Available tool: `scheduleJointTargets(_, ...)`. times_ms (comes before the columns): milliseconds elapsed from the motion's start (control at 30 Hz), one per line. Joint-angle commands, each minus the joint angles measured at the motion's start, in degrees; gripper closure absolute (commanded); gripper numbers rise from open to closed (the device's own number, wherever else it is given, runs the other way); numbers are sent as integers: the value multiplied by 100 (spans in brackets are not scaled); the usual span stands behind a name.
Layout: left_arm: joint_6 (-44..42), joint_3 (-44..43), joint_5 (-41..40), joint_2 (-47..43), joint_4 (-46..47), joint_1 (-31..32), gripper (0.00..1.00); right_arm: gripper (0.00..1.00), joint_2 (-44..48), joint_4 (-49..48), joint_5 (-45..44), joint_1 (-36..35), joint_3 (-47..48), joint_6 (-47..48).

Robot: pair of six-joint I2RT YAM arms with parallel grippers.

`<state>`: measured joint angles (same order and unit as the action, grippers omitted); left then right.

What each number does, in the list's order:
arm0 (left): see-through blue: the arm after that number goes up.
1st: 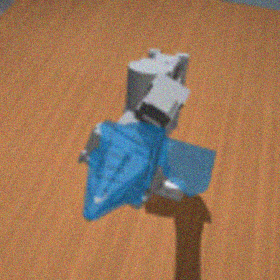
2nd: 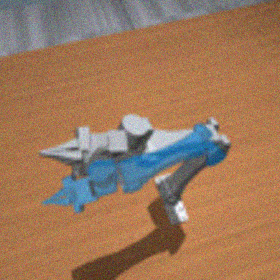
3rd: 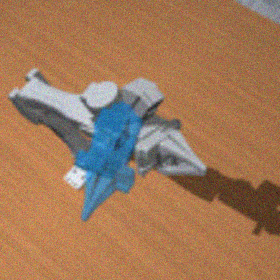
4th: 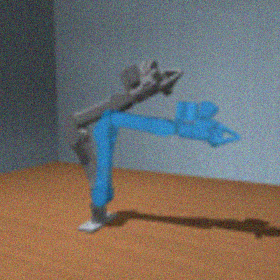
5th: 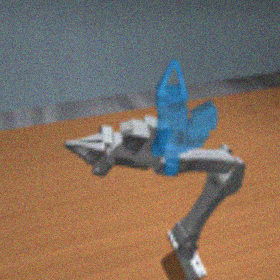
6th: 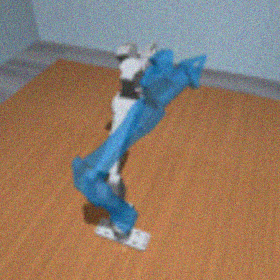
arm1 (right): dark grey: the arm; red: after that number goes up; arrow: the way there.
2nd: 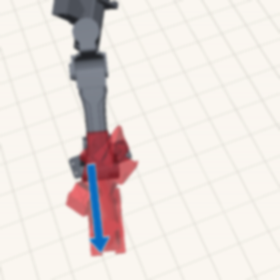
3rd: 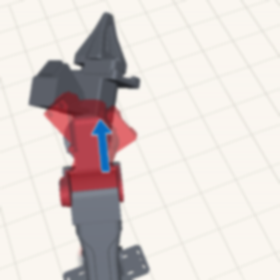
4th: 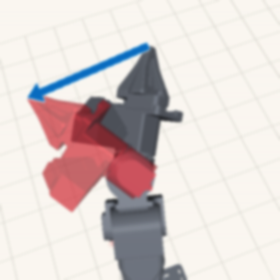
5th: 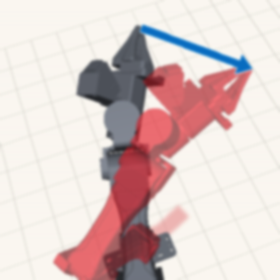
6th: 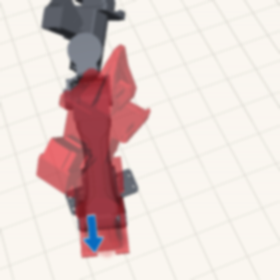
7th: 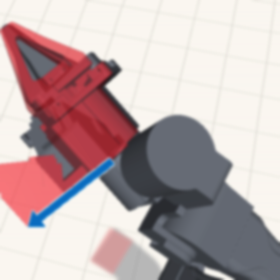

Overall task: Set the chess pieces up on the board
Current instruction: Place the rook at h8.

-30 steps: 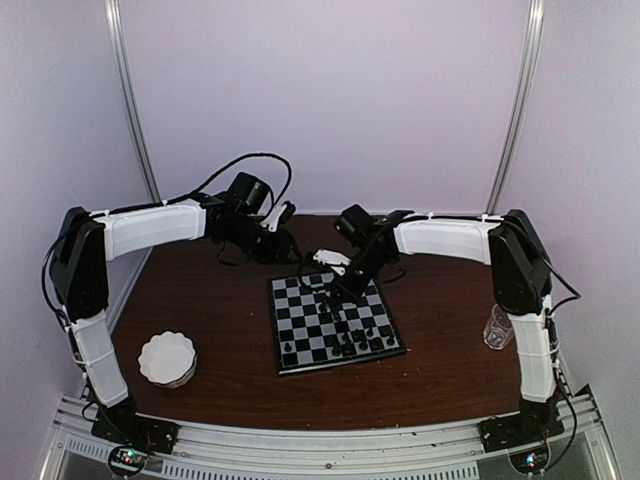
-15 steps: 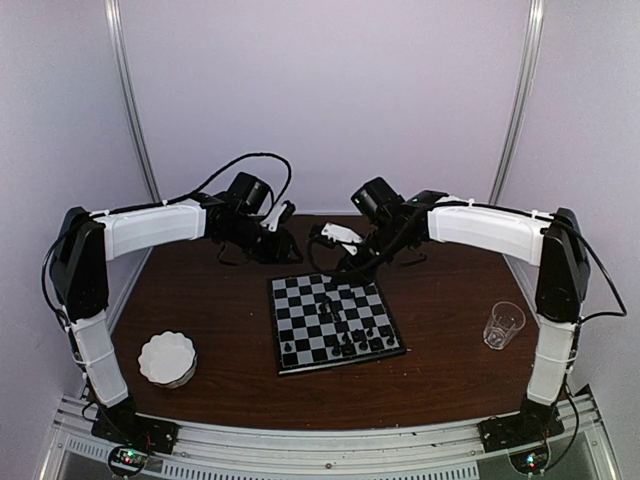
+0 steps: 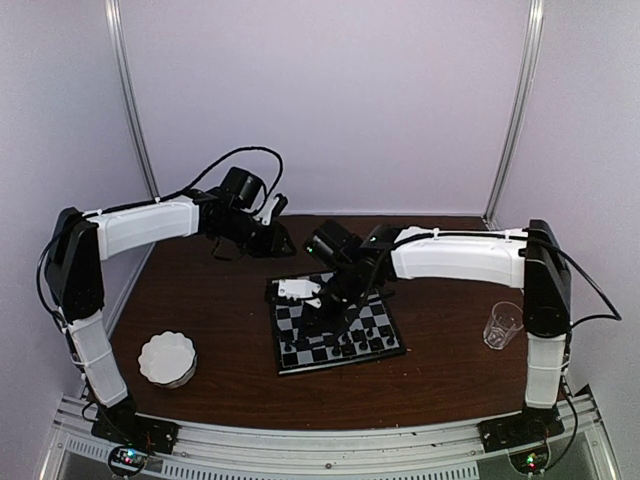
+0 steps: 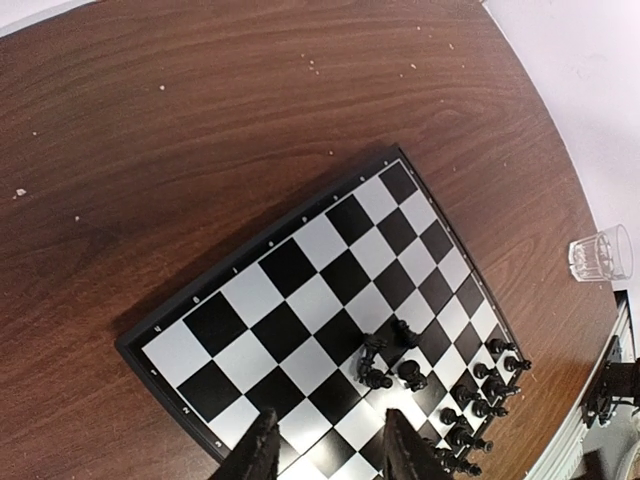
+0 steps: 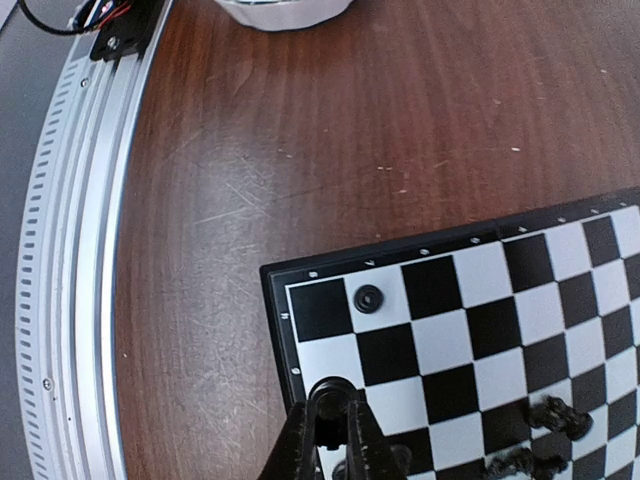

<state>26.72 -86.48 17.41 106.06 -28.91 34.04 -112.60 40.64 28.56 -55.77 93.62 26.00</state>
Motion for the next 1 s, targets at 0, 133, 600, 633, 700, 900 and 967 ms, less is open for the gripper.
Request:
scheduleJointTargets(0, -22, 1, -76, -268, 176, -47, 64, 92, -466, 176, -144, -320, 294, 194)
scheduleJointTargets(133, -18, -1, -66, -318, 175, -47, 64, 92, -809, 329, -322, -458, 570, 175)
scheduleJointTargets(600, -10, -9, -10, -376, 176, -47, 64, 92, -1405, 475, -494, -532, 1151, 81)
scheduleJointTargets(633, -9, -10, -3, -376, 179, -47, 64, 92, -1426, 475, -492, -538, 1169, 76)
scheduleJointTargets(700, -11, -10, 2, -375, 183, -47, 64, 91, -1455, 488, -498, -548, 1189, 81)
scheduleJointTargets(900, -13, -10, 5, -385, 180, -47, 64, 91, -1508, 489, -513, -560, 1210, 81)
scheduleJointTargets(967, -22, -10, 0, -385, 188, -47, 64, 91, -1519, 484, -521, -567, 1217, 82)
